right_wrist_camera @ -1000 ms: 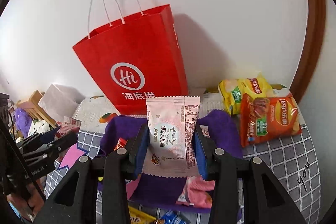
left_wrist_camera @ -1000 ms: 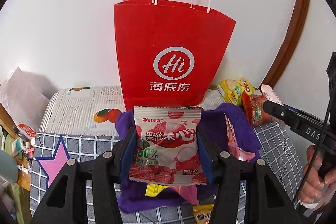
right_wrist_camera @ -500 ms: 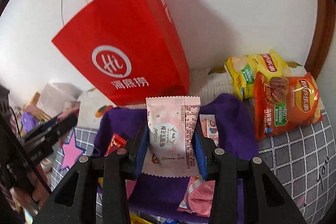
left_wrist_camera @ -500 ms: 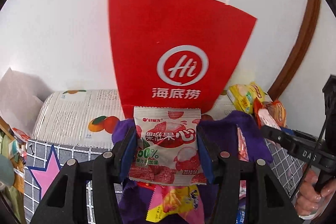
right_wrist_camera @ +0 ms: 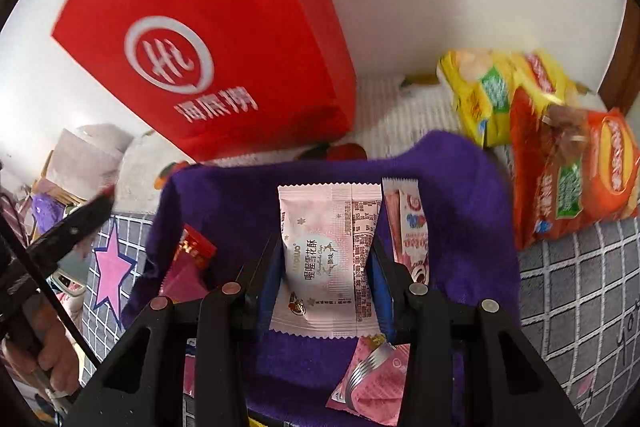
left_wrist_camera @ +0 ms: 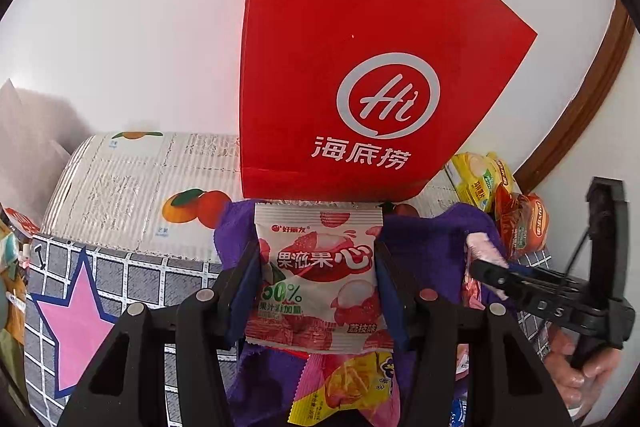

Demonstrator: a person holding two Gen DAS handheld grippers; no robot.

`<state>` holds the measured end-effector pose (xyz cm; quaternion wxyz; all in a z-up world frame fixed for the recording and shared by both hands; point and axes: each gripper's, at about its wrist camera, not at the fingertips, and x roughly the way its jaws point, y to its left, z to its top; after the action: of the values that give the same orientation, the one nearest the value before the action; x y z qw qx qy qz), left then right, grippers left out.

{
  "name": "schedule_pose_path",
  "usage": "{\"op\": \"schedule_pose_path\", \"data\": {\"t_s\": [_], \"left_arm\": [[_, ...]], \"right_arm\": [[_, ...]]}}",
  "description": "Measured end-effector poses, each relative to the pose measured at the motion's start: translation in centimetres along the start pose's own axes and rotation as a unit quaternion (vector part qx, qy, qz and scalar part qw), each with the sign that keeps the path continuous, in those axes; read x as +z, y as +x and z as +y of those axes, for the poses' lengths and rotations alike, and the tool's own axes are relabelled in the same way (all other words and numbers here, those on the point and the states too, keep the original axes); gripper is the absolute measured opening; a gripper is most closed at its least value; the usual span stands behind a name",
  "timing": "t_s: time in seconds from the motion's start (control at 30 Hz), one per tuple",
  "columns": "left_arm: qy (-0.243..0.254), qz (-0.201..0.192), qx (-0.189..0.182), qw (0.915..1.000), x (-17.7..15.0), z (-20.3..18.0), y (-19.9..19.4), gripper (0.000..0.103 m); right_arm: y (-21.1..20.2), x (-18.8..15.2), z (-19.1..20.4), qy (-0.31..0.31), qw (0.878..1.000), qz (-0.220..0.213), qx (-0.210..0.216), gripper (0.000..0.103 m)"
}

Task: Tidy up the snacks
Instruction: 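Carry both packets onto the purple towel and open both tools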

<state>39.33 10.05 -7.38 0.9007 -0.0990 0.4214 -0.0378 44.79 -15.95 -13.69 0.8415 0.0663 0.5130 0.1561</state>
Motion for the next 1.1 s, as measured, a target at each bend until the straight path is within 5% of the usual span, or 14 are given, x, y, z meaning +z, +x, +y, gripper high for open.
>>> {"op": "schedule_pose_path", "data": {"t_s": [0.83,1.1], "left_arm": [[0.020,0.016,0.000,0.9997,-0.5,-1.0,0.7,0.052],[0.016,0.024,0.000,0.9996,-0.8,-0.9,1.3,0.052]], "right_arm": [[3.5,-0.5,-1.9,0.030,0.997,0.071,0.008,0.043],[3.8,-0.5,-2.4,0.041,0.996,0.083,0.011,0.056]]}}
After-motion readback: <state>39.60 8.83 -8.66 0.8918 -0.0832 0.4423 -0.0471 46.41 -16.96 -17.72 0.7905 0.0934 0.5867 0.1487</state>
